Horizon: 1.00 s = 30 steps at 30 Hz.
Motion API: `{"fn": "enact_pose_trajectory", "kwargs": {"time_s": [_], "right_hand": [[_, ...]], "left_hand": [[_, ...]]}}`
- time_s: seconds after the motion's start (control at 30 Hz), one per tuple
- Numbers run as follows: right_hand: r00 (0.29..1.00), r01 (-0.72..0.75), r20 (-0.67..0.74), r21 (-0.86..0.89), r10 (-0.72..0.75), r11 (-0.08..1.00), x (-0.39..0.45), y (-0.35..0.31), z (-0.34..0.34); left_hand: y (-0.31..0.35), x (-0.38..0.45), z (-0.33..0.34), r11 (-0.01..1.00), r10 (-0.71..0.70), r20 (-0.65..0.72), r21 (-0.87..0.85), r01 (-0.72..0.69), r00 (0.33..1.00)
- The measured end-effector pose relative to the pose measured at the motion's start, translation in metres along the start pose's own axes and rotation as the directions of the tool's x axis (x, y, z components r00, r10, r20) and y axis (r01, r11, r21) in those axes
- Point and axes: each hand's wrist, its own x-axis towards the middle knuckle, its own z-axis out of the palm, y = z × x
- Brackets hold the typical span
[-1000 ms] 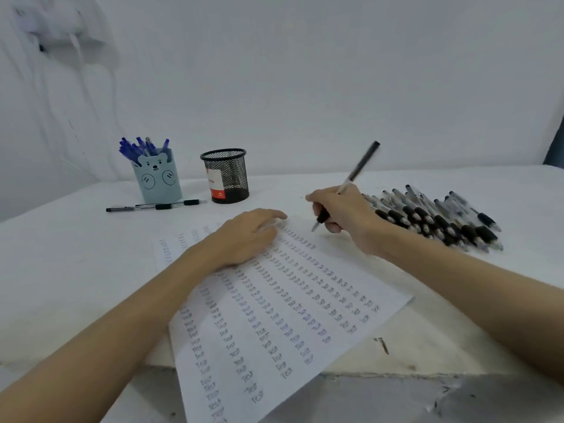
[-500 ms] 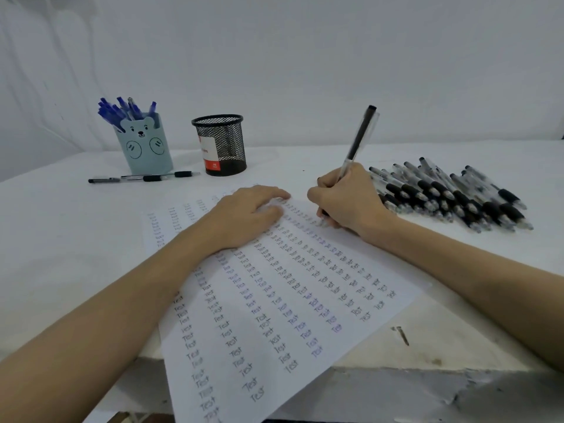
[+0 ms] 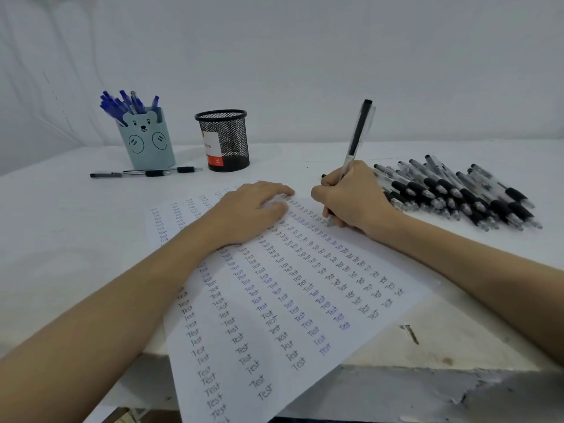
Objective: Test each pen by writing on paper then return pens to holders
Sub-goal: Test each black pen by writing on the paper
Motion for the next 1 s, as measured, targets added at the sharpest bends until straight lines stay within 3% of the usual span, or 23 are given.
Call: {"fn": "enact_pose_trajectory", "kwargs": {"time_s": [1.0], "right_hand": [[0.994, -0.070, -0.081, -0.003, 0.070, 0.998, 0.0041, 0.0028, 0.0011]], "left_hand": [[0.0017, -0.0006, -0.0014, 1.000, -0.018, 0.003, -0.018, 0.018, 1.000]]}}
